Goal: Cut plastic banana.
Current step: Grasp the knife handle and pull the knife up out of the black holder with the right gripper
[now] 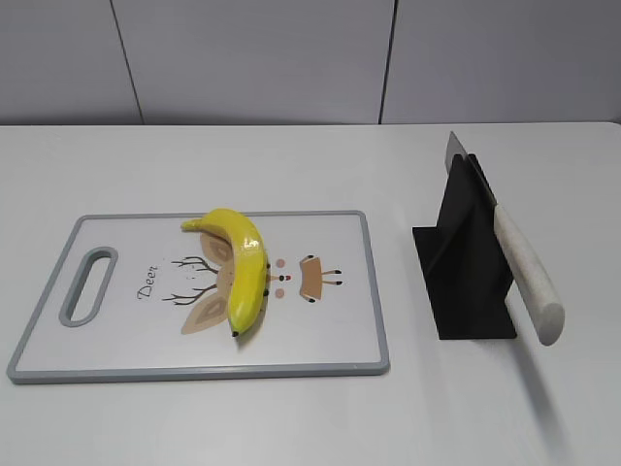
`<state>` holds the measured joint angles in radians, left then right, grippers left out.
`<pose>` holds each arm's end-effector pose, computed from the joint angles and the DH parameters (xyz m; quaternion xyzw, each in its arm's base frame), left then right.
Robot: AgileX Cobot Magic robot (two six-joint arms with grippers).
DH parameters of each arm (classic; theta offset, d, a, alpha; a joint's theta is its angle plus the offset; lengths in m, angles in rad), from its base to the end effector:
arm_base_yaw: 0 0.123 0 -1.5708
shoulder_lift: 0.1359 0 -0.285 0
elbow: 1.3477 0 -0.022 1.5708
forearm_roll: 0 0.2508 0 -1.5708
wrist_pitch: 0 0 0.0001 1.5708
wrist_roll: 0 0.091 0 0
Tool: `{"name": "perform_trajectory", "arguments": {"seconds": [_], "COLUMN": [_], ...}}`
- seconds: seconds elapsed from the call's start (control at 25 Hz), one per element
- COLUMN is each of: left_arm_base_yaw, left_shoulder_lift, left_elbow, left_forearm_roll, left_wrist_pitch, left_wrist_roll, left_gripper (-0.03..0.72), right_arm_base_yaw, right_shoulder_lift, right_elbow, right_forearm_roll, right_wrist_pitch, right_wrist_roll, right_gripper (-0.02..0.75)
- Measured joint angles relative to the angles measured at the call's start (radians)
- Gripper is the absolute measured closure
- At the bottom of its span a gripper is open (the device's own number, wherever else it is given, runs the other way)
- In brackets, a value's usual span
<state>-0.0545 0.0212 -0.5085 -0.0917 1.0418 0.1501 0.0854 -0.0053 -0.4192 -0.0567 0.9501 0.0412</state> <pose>-0.0023 -0.0071 0.2815 0.0879 0.8462 -0.0208 0.5252 0.0080 -0.0035 0.2635 -0.0202 0.8434 0.0057 0.5369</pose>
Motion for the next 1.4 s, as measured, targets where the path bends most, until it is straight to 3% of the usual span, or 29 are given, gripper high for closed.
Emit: {"name": "perform_trajectory", "arguments": {"seconds": [1.4], "left_arm_base_yaw": [0.0], "left_shoulder_lift": [0.0], "left_elbow": [0.0], "left_forearm_roll": [-0.004], "left_wrist_pitch": [0.0], "left_wrist_roll": [0.0], "left_gripper": [0.456], "right_arm_base_yaw": [0.0], "right_shoulder_lift": [0.0], "right_elbow": [0.0], "right_forearm_roll": [-0.001], "right_wrist_pitch": [0.0], "right_wrist_roll": [0.0], "right_gripper": [0.248]}}
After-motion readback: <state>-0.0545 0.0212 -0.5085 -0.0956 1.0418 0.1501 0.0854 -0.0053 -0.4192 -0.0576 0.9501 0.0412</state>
